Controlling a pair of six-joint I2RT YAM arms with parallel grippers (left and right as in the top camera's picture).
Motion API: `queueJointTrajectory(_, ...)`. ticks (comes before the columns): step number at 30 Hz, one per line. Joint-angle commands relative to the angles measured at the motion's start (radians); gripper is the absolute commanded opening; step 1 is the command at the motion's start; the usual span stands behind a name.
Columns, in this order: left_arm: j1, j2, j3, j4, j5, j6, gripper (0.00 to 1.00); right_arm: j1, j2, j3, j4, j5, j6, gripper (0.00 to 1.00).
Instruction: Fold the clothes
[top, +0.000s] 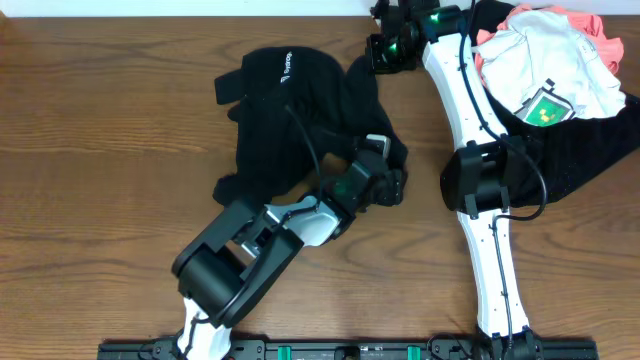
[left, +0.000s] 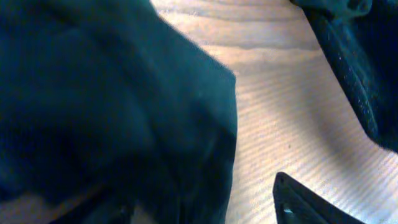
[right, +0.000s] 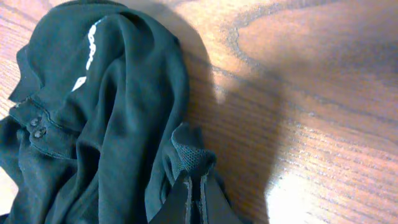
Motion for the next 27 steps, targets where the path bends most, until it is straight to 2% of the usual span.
queueJointTrajectory(1, 0.003, 0.020, 0.035, -0.002, -0.021, -0.003, 0.55, 0.014, -0.030, 0.014, -0.008, -0.015, 0.015, 0.01)
queueJointTrajectory(7, 0.006, 0.020, 0.040, -0.018, -0.031, -0.003, 0.06, 0.014, -0.030, 0.014, -0.005, -0.015, 0.015, 0.01)
queueJointTrajectory(12, 0.035, -0.035, 0.040, -0.121, 0.046, -0.006, 0.06, 0.008, -0.031, 0.014, 0.021, -0.009, 0.013, 0.01)
queueJointTrajectory(15, 0.060, -0.151, 0.040, -0.269, 0.060, 0.007, 0.06, -0.005, -0.032, 0.015, 0.053, 0.026, 0.011, 0.01)
queueJointTrajectory(22, 0.082, -0.463, 0.040, -0.608, 0.056, 0.159, 0.06, -0.029, -0.033, 0.040, 0.138, 0.165, 0.006, 0.01)
queueJointTrajectory(27, 0.082, -0.570, 0.040, -0.768, 0.057, 0.159, 0.06, -0.039, -0.033, 0.075, 0.133, 0.271, 0.002, 0.01)
